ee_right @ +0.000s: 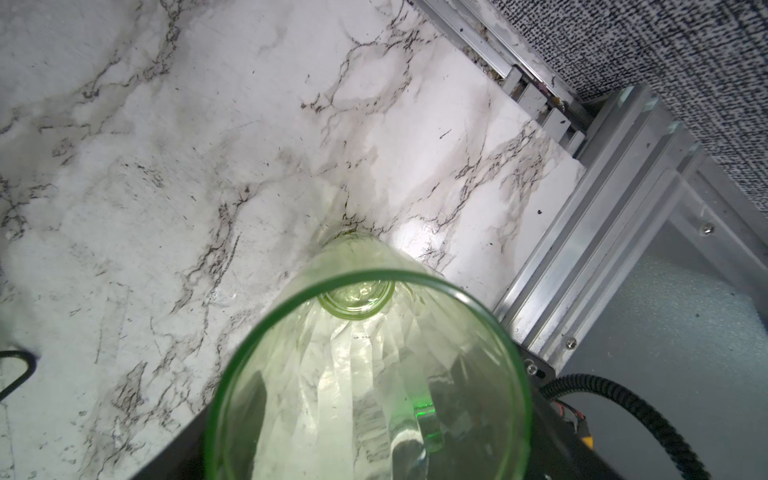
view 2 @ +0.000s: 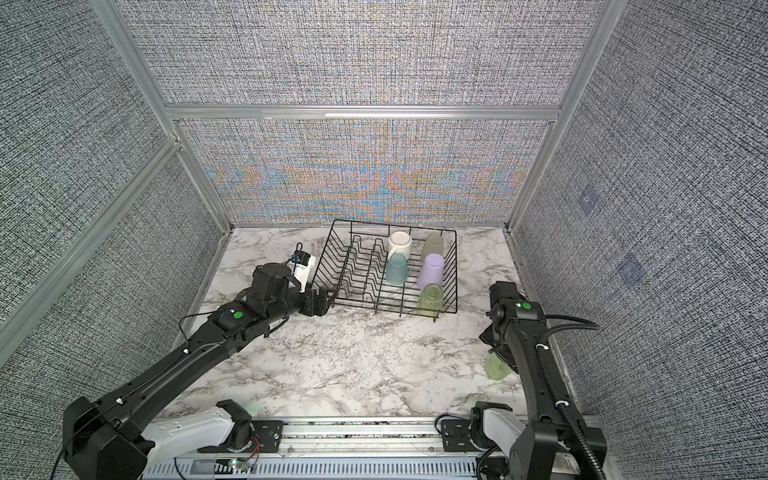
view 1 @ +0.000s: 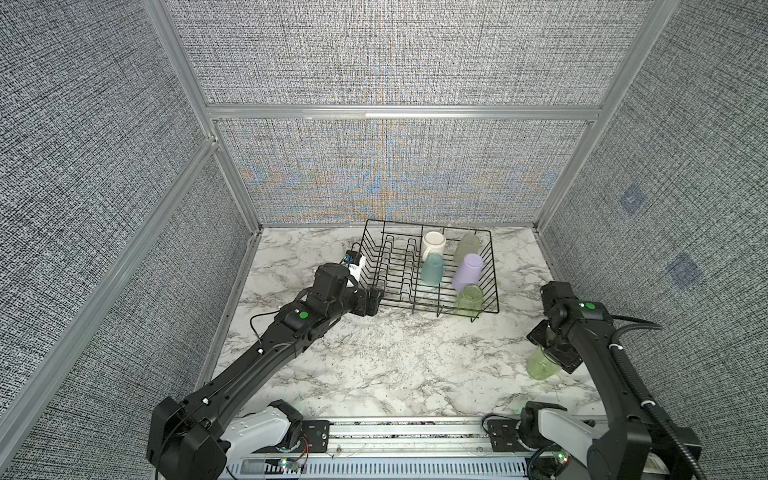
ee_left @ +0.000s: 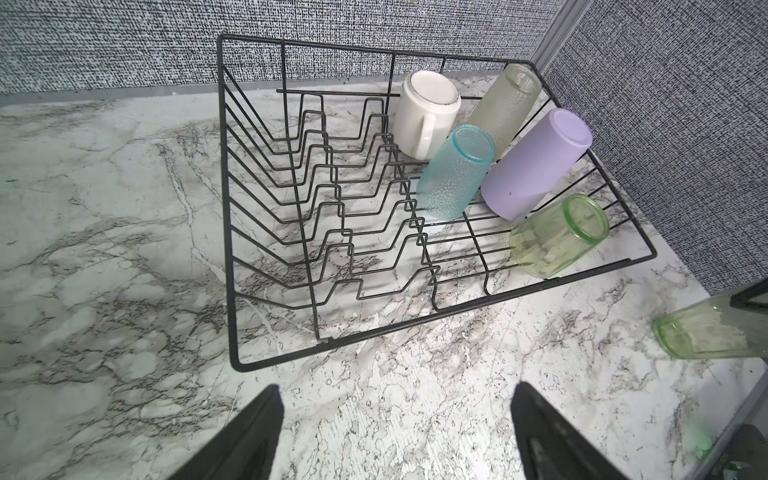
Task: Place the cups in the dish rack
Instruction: 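Release the teal cup and move the right gripper to the green glass cup, then grasp the green glass cup with the right gripper and carry it toward the left gripper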
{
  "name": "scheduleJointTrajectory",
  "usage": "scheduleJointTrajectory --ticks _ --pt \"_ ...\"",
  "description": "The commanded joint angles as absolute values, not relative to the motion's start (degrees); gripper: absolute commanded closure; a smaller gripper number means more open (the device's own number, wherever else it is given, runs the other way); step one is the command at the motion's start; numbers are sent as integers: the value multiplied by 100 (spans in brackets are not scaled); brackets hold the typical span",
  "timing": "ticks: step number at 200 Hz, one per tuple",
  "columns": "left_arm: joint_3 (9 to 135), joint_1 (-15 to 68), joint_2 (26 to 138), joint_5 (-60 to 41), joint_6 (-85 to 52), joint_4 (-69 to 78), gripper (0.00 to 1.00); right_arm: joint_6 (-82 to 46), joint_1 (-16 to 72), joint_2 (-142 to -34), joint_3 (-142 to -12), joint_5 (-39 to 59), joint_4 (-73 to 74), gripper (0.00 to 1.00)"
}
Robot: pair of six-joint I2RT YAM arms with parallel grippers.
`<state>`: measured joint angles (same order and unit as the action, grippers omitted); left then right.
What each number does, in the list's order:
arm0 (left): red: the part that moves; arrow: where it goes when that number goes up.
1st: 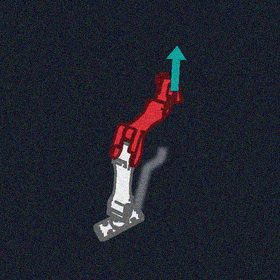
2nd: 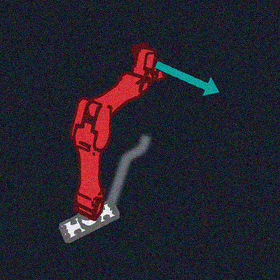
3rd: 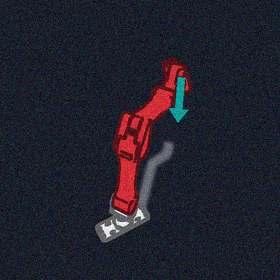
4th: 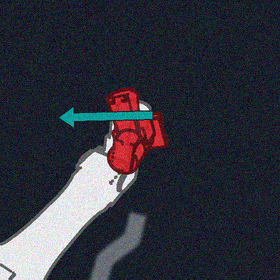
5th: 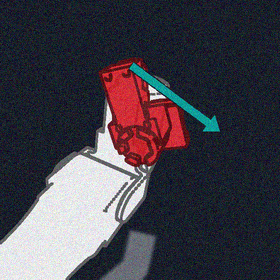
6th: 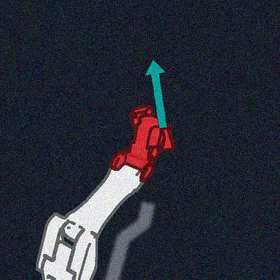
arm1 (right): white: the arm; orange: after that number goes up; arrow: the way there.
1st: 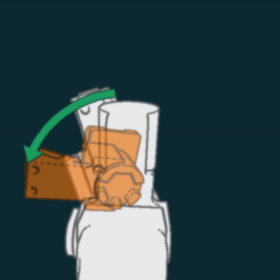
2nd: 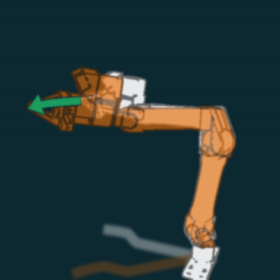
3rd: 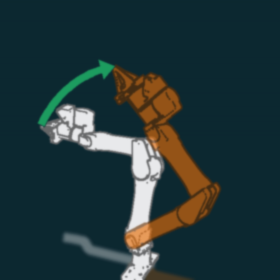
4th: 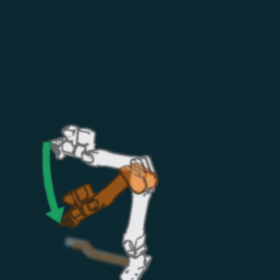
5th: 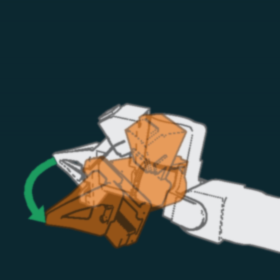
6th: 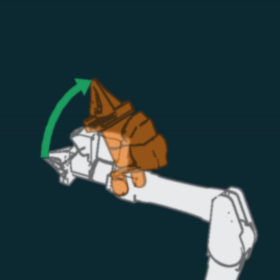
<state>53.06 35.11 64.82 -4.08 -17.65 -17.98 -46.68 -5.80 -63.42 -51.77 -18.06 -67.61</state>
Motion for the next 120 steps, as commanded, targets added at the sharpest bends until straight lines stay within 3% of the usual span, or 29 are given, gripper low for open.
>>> scheduleJointTrajectory --ticks 1,54,120 --pt "5279 3514 6460 -445 -1775 -1756 13 -4540 -572 -6360 -5213 -1151 -6776 37" --pt "5234 3512 6322 -387 -1797 -1747 13 -4263 -372 -6113 -5472 -941 -6756 37" --pt "5338 3507 6262 -409 -1914 -1933 12 -4184 935 -6240 -6299 -1386 -7319 38"
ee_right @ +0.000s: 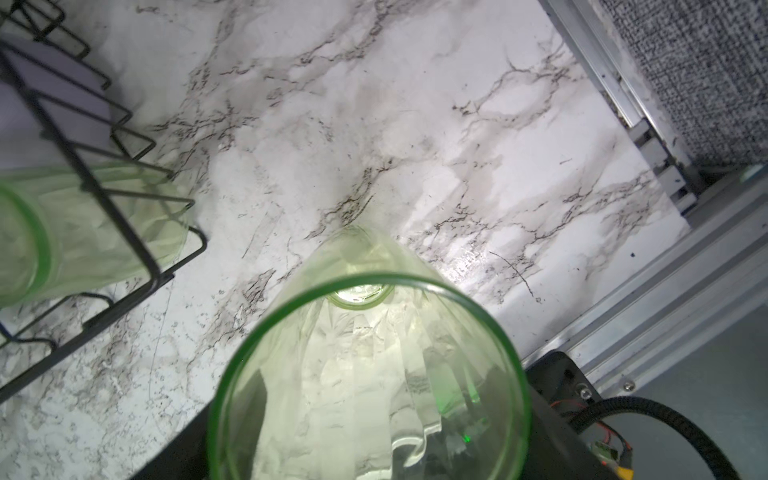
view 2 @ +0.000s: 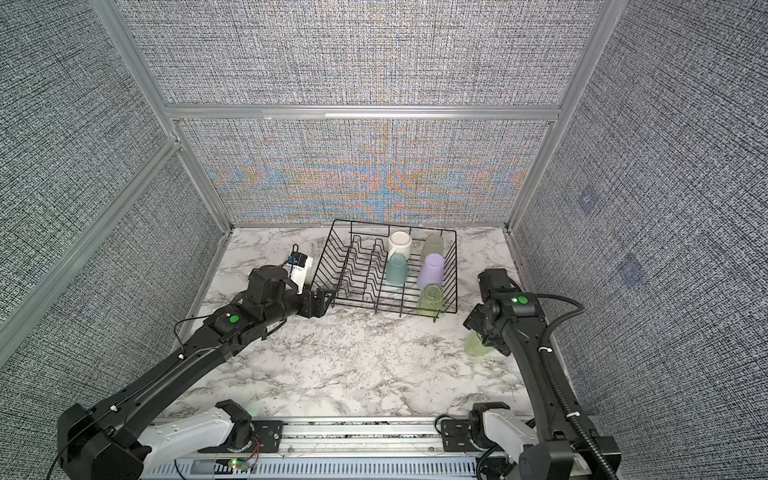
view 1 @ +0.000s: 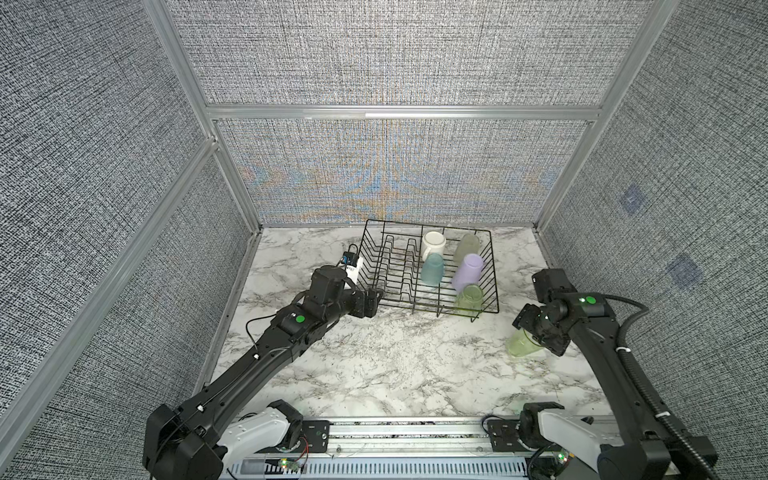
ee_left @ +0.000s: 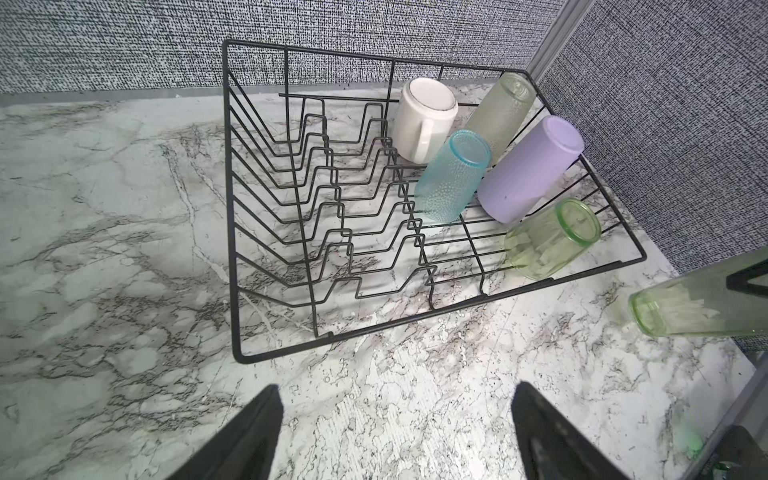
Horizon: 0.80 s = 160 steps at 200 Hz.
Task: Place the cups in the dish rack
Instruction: 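Grasp the green glass cup with the right gripper and carry it toward the left gripper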
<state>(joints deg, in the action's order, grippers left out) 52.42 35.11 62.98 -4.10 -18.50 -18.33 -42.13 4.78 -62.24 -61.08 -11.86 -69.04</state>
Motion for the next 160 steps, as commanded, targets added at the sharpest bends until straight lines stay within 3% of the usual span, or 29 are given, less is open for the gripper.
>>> scheduleJointTrajectory --ticks 1,74,116,160 --pt "5332 3511 6260 -402 -1920 -1933 12 -4184 968 -6240 -6305 -1387 -7324 38" --pt "4949 3507 5962 -75 -2332 -1938 10 -4114 3527 -6810 -6363 -888 -7643 39" --pt "4696 3465 5618 632 -2758 -2198 7 -4132 5187 -7795 -7040 -987 -6955 39" --pt "4757 2881 5652 593 -3383 -2996 7 -3789 6135 -9031 -8121 -1231 -6443 38"
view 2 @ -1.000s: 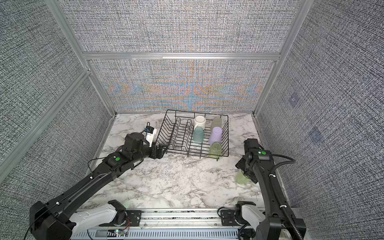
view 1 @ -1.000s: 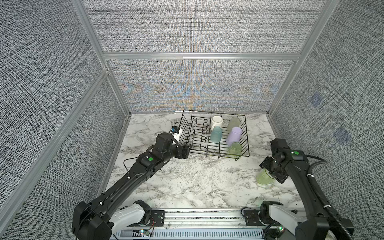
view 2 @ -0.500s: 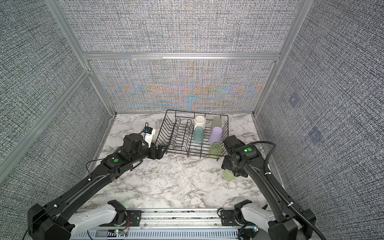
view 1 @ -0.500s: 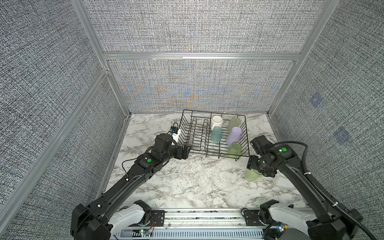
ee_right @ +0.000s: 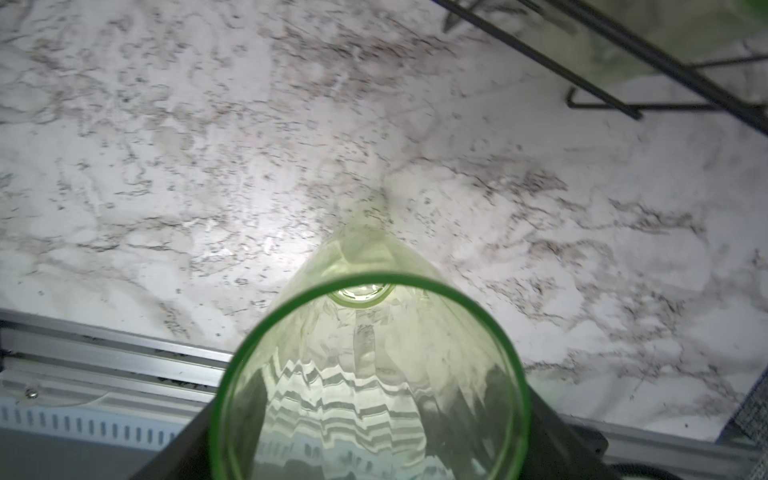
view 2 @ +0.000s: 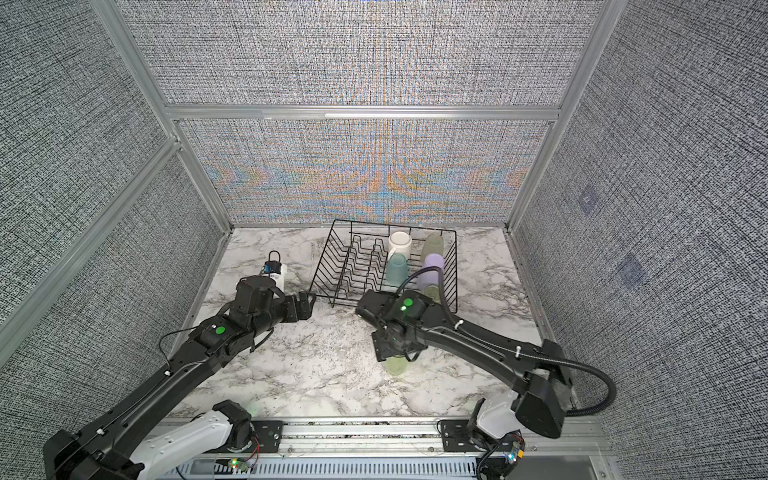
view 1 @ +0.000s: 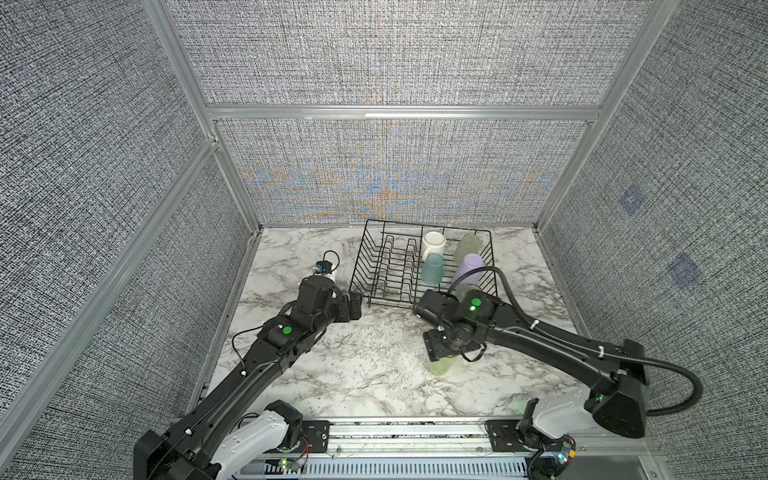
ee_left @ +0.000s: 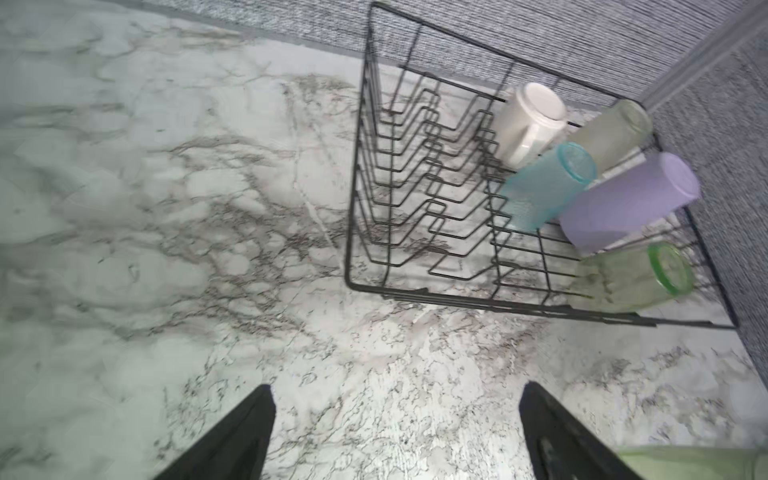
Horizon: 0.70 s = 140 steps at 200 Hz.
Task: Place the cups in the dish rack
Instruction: 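Grasp the green glass cup with the right gripper and carry it toward the left gripper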
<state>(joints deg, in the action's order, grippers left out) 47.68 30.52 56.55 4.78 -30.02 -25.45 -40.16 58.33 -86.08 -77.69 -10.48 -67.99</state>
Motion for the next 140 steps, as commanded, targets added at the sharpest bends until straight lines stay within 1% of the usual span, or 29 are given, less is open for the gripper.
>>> scheduleJointTrajectory --ticks 1,28,70,87,114,140 --pt "4747 2869 5648 586 -3384 -3005 7 -3780 6152 -9055 -8134 -1231 -6434 38" --pt "4700 2663 5447 572 -3491 -3235 7 -3633 6367 -9545 -8411 -1232 -6215 37" --pt "4465 2477 5127 379 -3497 -3243 5 -3543 6503 -9840 -8457 -1221 -5989 37" --pt "4359 2469 5064 116 -3375 -3097 5 -3491 6526 -9824 -8399 -1215 -5892 33" --pt "4447 2469 5199 -576 -3138 -3008 4 -3507 6530 -9802 -8316 -1250 -5804 30" --pt "4531 2464 5308 -984 -2910 -3082 4 -3532 6556 -9729 -8223 -1151 -5693 20"
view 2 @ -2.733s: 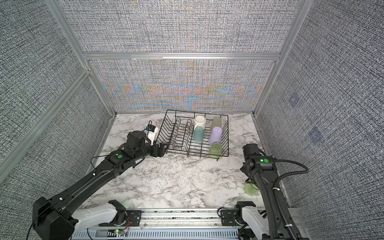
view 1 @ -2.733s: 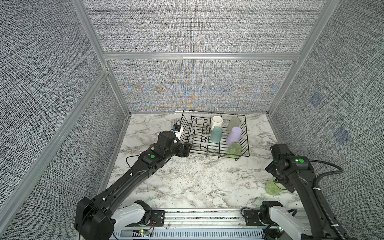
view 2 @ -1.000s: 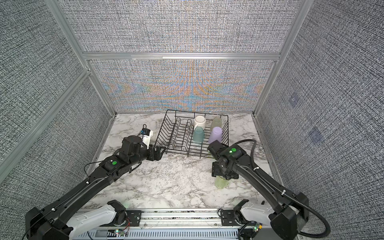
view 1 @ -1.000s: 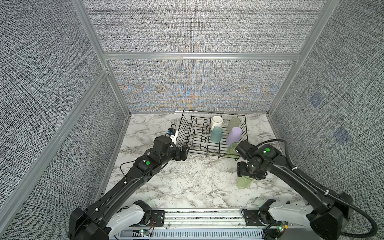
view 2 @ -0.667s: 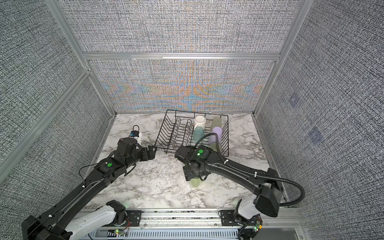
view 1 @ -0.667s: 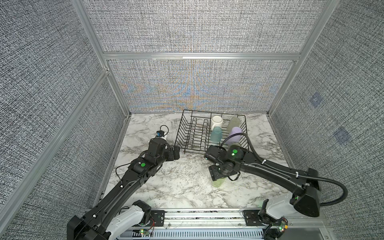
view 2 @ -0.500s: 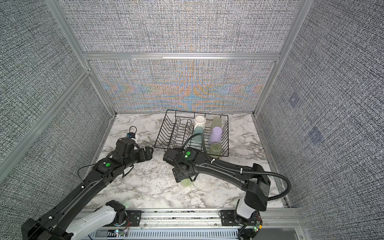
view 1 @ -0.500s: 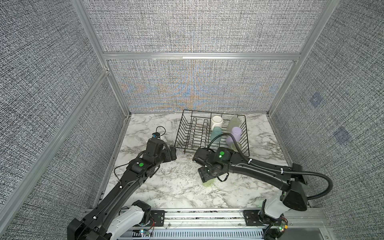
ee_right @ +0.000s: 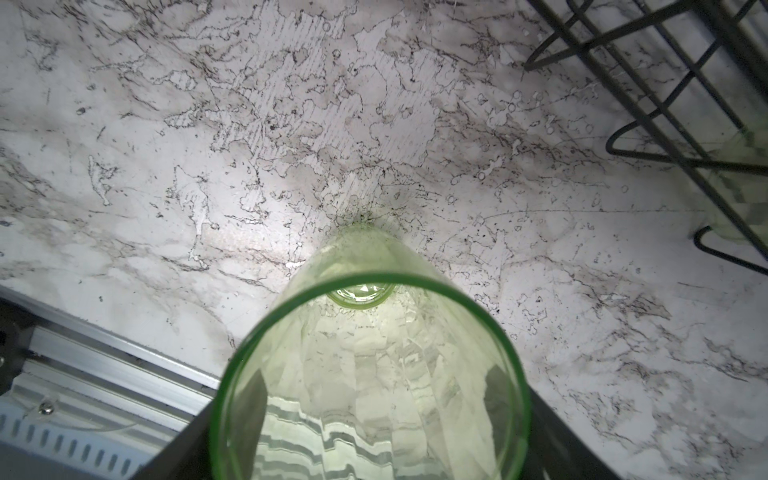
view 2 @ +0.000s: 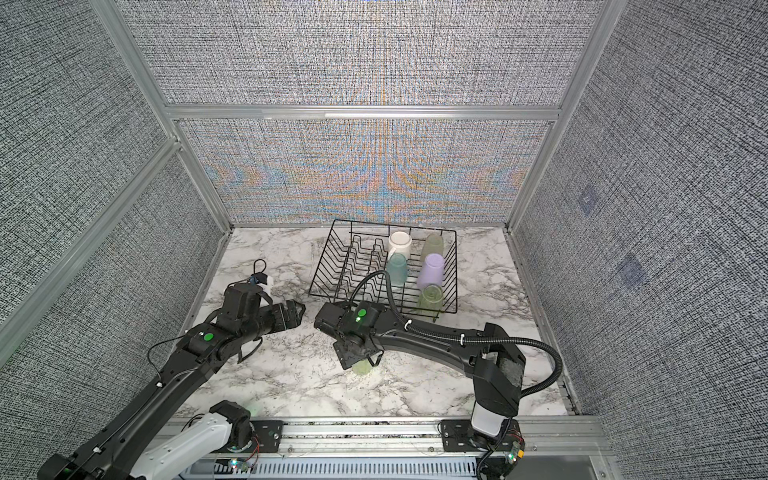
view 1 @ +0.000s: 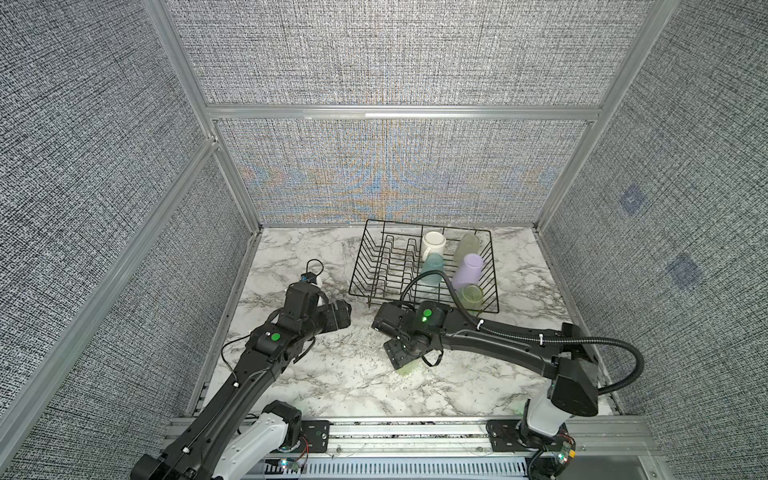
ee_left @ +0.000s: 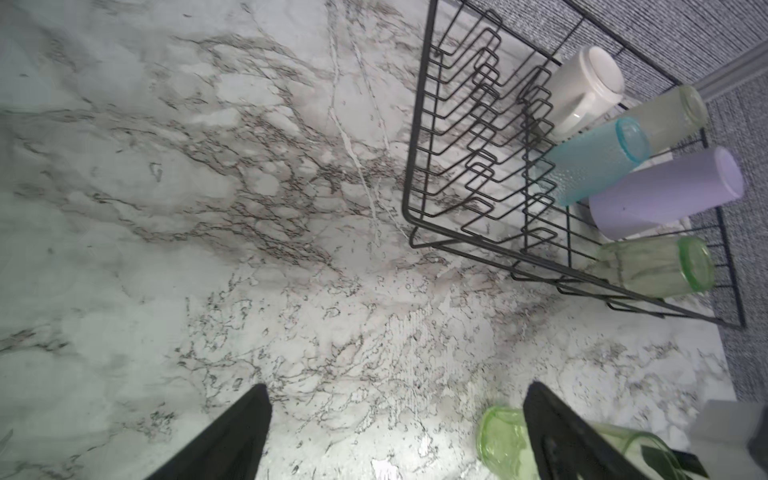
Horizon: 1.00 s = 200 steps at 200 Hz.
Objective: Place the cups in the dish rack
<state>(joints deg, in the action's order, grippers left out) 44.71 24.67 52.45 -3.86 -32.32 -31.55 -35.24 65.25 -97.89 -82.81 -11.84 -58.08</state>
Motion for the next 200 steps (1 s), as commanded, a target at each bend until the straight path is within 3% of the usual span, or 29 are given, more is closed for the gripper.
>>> scheduleJointTrajectory --ticks 1,19,34,82,116,166,200 --pt "4533 2467 5308 -989 -2905 -3079 4 -3533 6557 -9725 -8220 -1151 -5694 20" --pt "4615 2469 5351 -1198 -2775 -3193 4 -3568 6557 -9600 -8176 -1138 -5656 13" --pt "4634 2463 5369 -1439 -2710 -3215 4 -3547 6557 -9475 -8148 -1112 -5608 1" --pt "4632 2476 5523 -2551 -2425 -2999 4 -3371 6548 -8711 -8177 -996 -5685 1" --pt "4663 2588 5792 -3111 -2379 -2903 9 -3307 6253 -8083 -8214 -1594 -6172 1" --pt "5110 3591 6368 -2755 -2105 -3392 12 -3247 5184 -6791 -7369 -2303 -5621 1" --pt "5099 4032 6667 -2568 -2055 -3401 15 -2711 5080 -6230 -6468 -2157 -4467 2"
